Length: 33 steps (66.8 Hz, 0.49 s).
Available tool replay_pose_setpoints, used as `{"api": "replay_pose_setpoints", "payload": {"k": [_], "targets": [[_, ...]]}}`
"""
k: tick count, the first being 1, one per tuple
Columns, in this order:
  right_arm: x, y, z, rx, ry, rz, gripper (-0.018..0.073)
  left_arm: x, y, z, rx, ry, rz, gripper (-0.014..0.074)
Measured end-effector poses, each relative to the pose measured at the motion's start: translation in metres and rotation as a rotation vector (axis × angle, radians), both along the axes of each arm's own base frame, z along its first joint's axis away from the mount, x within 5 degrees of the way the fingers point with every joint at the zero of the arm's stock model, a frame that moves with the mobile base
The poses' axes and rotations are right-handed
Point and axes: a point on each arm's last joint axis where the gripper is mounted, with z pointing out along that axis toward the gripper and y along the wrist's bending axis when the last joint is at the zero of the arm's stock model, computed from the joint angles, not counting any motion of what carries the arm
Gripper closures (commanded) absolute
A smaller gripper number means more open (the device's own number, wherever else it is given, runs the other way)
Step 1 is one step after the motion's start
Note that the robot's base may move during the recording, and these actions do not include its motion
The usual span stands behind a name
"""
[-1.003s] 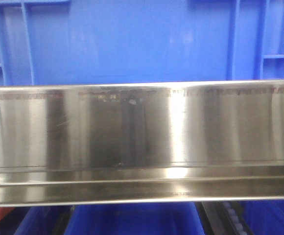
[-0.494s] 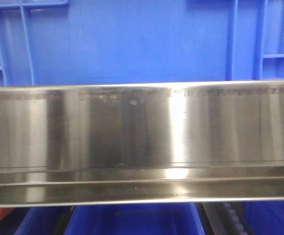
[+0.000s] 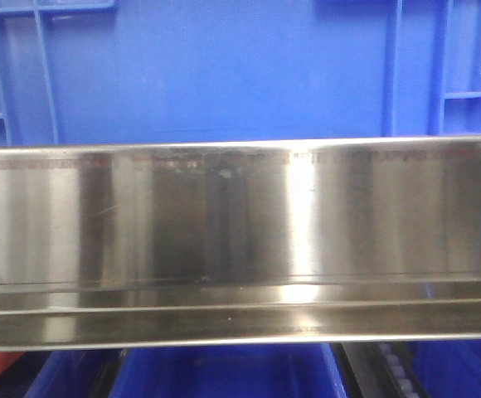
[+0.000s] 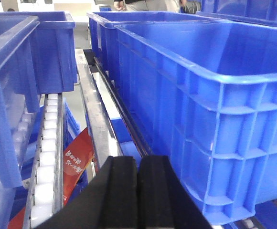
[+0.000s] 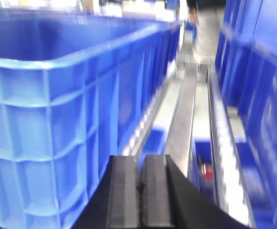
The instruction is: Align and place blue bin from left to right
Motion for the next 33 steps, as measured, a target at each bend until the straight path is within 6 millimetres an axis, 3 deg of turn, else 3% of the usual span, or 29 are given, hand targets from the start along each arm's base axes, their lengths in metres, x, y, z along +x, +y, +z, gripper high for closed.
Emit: {"api": "replay_pose_setpoints", "payload": {"k": [33], "targets": [[-0.0006, 0.0001, 0.0017, 0.006, -0.042, 0.003, 0.0628, -0.0003, -0.0002, 0.0010, -0.005, -0.021, -0.003, 0.0707]]}}
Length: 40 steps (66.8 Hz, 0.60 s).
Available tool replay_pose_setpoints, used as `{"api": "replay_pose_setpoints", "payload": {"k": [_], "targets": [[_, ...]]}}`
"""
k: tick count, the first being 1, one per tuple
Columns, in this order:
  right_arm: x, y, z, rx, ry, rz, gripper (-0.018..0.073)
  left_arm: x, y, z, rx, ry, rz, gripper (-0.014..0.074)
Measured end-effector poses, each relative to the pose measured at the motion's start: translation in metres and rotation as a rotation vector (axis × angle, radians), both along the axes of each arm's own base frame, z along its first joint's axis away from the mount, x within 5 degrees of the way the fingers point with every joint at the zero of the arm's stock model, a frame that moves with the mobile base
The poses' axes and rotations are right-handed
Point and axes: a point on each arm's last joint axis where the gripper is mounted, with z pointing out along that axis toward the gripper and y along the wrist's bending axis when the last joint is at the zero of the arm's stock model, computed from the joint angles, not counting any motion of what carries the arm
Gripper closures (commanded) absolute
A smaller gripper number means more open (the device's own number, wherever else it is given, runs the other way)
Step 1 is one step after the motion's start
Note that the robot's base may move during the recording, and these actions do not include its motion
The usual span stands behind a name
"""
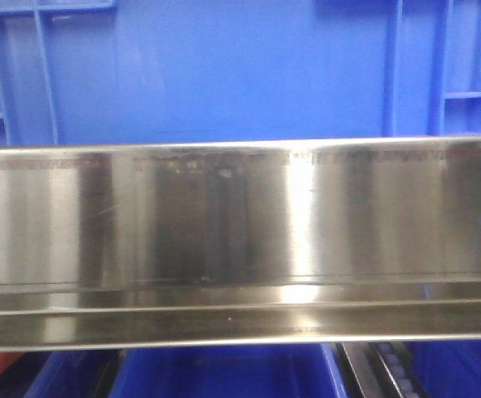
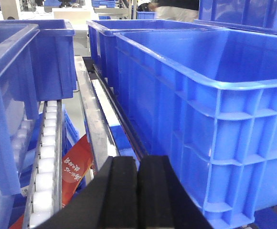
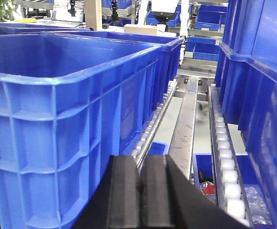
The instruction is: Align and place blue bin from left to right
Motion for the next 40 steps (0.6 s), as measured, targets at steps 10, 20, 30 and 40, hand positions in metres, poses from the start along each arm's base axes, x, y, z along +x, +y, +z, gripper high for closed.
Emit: {"api": "replay_pose_setpoints", "payload": {"k": [10, 20, 30, 40], "targets": [[0.000, 0.000, 0.000, 0.000, 0.000, 0.000, 0.0628, 0.000, 0.000, -0.001, 0.000, 0.000, 0.000, 0.0707], [0.000, 0.000, 0.000, 0.000, 0.000, 0.000, 0.0628, -0.002, 0.001, -0.002, -0.030, 0.008, 0.014, 0.0707], [0.000, 0.000, 0.000, -0.001, -0.002, 0.000, 0.0628, -0.014, 0.005, -0.015, -0.067, -0.001, 0.073, 0.0707], [0.000, 0.000, 0.000, -0.001, -0.004, 0.000, 0.0628, -0.023, 0.010, -0.044, -0.053, -0.042, 0.173, 0.0707]]}}
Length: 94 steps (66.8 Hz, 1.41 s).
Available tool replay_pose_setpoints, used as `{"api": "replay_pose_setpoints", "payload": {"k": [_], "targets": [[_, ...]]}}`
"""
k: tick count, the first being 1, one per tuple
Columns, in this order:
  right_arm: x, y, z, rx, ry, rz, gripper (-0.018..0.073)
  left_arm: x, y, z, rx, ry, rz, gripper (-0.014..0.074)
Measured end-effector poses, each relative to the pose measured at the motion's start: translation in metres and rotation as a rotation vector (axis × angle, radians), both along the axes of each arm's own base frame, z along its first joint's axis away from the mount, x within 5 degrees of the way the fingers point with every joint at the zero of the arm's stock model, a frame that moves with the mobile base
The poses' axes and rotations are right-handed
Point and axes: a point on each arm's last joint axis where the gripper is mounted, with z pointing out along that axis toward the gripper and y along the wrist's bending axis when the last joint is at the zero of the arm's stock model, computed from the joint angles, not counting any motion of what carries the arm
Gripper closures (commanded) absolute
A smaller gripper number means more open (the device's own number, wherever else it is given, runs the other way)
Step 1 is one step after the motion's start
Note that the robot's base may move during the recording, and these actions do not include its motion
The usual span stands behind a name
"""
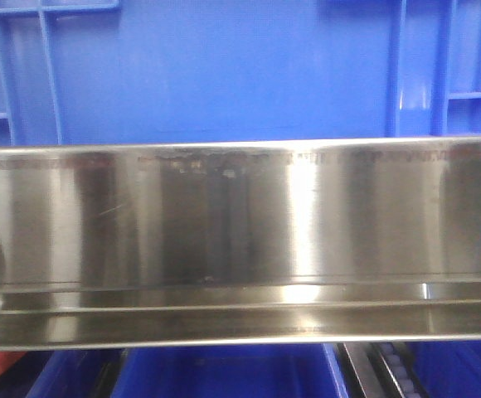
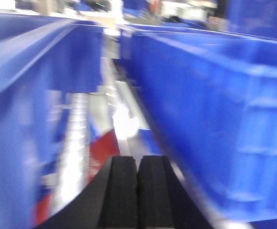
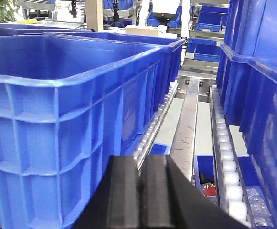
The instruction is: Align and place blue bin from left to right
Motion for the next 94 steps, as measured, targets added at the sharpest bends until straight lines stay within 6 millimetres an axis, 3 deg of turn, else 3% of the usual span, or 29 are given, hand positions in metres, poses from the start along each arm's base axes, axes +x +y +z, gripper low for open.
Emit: {"api": "replay_pose_setpoints", "payload": {"k": [18, 23, 56, 94], "targets": [[0.000, 0.000, 0.000, 0.001, -0.004, 0.000, 0.0628, 0.015, 0.005, -0.073, 0.007, -0.002, 0.106, 0.0707], [0.000, 0.000, 0.001, 0.001, -0.007, 0.000, 0.0628, 0.017, 0.005, -0.078, 0.007, -0.068, 0.109, 0.0707], [0.000, 0.000, 0.001, 0.003, -0.016, 0.001, 0.0628, 0.018, 0.005, -0.075, 0.041, -0.178, 0.110, 0.0707], [0.000, 0.000, 0.001, 0.003, -0.016, 0.001, 0.0628, 0.018, 0.005, -0.075, 0.056, -0.178, 0.110, 0.0707]]}}
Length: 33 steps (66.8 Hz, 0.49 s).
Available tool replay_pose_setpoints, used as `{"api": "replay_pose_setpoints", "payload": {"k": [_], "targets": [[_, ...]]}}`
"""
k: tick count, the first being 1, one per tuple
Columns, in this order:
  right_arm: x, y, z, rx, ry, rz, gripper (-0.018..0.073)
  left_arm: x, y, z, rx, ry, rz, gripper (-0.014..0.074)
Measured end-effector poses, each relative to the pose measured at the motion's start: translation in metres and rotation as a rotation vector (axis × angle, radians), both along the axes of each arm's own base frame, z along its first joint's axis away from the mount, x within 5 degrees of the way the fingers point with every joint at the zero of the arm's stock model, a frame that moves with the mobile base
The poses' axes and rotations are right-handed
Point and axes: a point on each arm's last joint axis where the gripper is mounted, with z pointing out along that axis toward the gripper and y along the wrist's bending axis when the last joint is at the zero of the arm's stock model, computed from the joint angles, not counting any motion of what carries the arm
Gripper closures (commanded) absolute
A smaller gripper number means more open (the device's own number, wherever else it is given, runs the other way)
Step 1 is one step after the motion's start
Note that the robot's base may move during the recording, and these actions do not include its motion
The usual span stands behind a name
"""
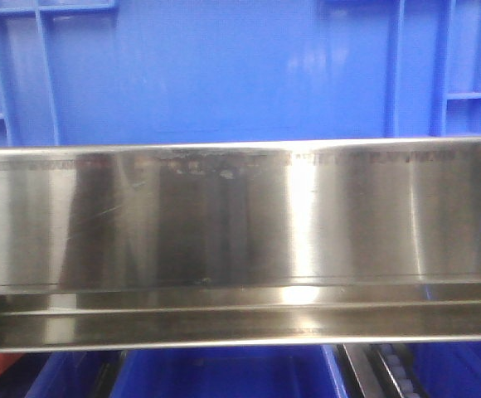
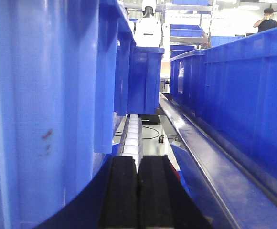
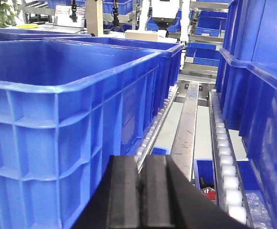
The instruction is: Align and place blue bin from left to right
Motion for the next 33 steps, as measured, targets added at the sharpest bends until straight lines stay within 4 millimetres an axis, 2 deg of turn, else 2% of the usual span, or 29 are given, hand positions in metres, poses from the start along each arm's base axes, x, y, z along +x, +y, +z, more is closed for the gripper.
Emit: {"api": "replay_pose_setpoints", "payload": {"k": [33], "targets": [[-0.0003, -0.0008, 0.0002, 0.000, -0.002, -0.008, 0.0628, 0.0000, 0.0000, 0.0000, 0.000, 0.000, 0.000, 0.0707]]}}
